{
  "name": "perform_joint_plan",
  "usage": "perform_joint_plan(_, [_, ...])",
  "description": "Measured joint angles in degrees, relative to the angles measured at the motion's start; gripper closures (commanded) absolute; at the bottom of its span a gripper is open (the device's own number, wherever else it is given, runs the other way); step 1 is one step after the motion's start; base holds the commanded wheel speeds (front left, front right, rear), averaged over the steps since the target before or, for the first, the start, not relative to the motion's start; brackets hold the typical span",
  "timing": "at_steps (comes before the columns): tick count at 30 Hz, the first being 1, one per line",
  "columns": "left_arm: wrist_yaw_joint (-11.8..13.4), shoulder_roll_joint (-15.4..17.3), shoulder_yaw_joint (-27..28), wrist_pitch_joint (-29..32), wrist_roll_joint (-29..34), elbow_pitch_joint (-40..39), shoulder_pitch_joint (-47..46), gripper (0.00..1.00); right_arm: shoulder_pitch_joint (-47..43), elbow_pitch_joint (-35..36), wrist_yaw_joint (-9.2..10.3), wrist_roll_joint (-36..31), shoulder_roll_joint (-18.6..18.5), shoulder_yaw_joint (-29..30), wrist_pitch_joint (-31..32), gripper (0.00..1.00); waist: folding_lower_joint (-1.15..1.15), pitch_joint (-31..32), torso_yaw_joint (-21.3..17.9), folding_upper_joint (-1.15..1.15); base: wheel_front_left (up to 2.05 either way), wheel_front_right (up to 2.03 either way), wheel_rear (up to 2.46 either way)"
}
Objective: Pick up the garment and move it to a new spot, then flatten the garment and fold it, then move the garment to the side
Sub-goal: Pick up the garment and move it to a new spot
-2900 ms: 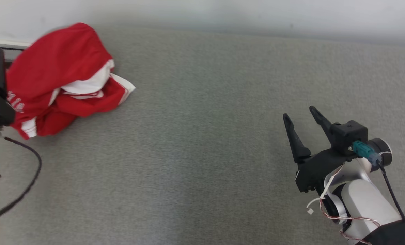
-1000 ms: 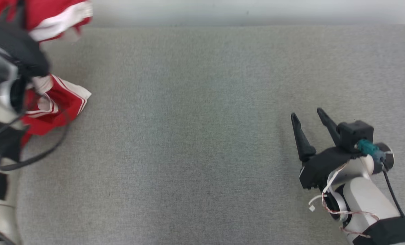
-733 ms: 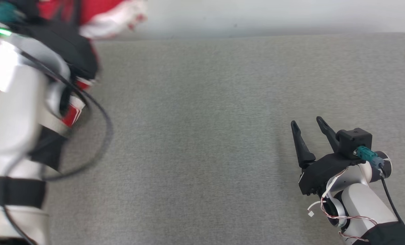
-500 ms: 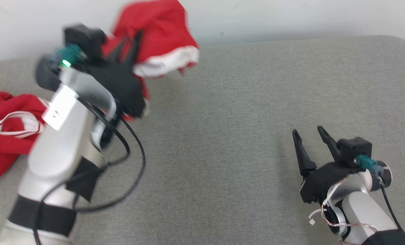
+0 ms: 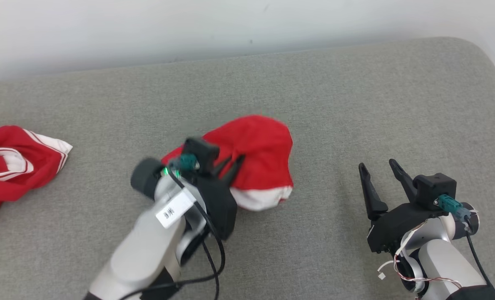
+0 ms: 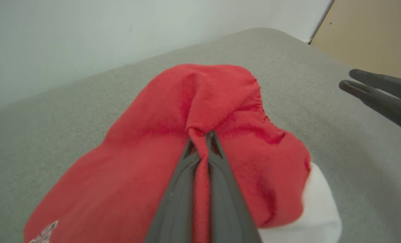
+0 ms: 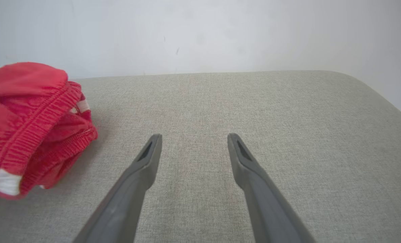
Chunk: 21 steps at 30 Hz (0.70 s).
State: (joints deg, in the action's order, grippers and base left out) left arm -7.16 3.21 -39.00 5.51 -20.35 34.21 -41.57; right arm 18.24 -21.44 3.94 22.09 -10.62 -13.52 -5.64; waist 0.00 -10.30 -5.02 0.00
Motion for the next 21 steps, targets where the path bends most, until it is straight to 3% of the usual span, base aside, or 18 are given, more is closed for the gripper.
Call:
perform_joint_plan(11, [0.0,-1.12,-3.21,-1.35,-2.05,8.86,2.85,1.0,1.16,-0.49,-0.42,0.0,0.23,-0.52,-0.44,0.0,0.0,-0.51,-1.44,0.0,0.0,0.0,0.0])
perform_joint_plan(12, [0.0,-1.14,-3.27,-1.59,-2.16,9.24,2.83,0.84,1.14,-0.63,-0.42,0.0,0.15,-0.38,-0.48,0.0,0.0,-0.44,-1.37,0.0,0.0,0.0,0.0])
perform_joint_plan(13, [0.0,-1.13,-3.27,-1.88,-2.41,9.4,2.78,0.53,1.1,-0.74,-0.42,0.0,0.02,-0.24,-0.51,0.0,0.0,-0.32,-1.26,0.0,0.0,0.0,0.0])
perform_joint_plan(14, [0.0,-1.11,-3.39,-2.38,-2.47,9.44,2.6,0.0,1.09,-0.82,-0.42,0.0,-0.08,-0.09,-0.56,0.0,0.0,-0.2,-1.12,0.0,0.0,0.0,0.0])
perform_joint_plan(21, [0.11,-1.11,-7.58,-6.61,-6.05,2.74,1.16,0.0,0.64,-2.86,-0.42,0.66,-0.04,0.4,-1.44,0.0,0.0,1.56,0.42,0.0,0.0,0.0,0.0])
